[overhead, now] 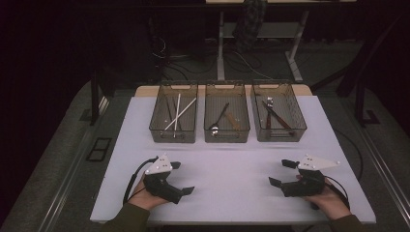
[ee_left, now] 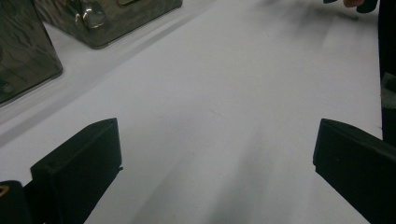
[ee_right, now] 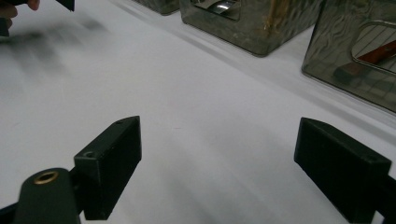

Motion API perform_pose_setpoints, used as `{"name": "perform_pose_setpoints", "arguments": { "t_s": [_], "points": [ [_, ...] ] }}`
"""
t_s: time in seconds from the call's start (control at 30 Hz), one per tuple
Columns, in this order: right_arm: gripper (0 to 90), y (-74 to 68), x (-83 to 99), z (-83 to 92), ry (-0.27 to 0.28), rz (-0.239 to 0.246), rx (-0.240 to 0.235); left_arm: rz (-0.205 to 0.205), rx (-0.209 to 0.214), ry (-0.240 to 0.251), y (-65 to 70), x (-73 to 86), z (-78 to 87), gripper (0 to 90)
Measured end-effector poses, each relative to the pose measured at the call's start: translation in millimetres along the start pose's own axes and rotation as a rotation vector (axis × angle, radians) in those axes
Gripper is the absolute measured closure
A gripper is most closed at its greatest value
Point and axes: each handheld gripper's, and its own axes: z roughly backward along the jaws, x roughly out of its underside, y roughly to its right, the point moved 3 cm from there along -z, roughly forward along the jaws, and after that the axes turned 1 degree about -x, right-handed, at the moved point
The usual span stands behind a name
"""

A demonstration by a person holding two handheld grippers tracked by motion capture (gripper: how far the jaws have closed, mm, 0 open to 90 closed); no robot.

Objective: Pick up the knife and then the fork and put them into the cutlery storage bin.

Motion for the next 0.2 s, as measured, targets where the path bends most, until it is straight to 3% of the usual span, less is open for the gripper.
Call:
{"name": "perform_pose_setpoints", "arguments": {
  "t_s": [0.2],
  "points": [
    [14.8, 1.1, 1.0, 0.2, -0.008, -0.002, 0.001, -0.005, 0.000, -0.001, -0.1, -0.2, -0.1, 0.0]
  ]
}}
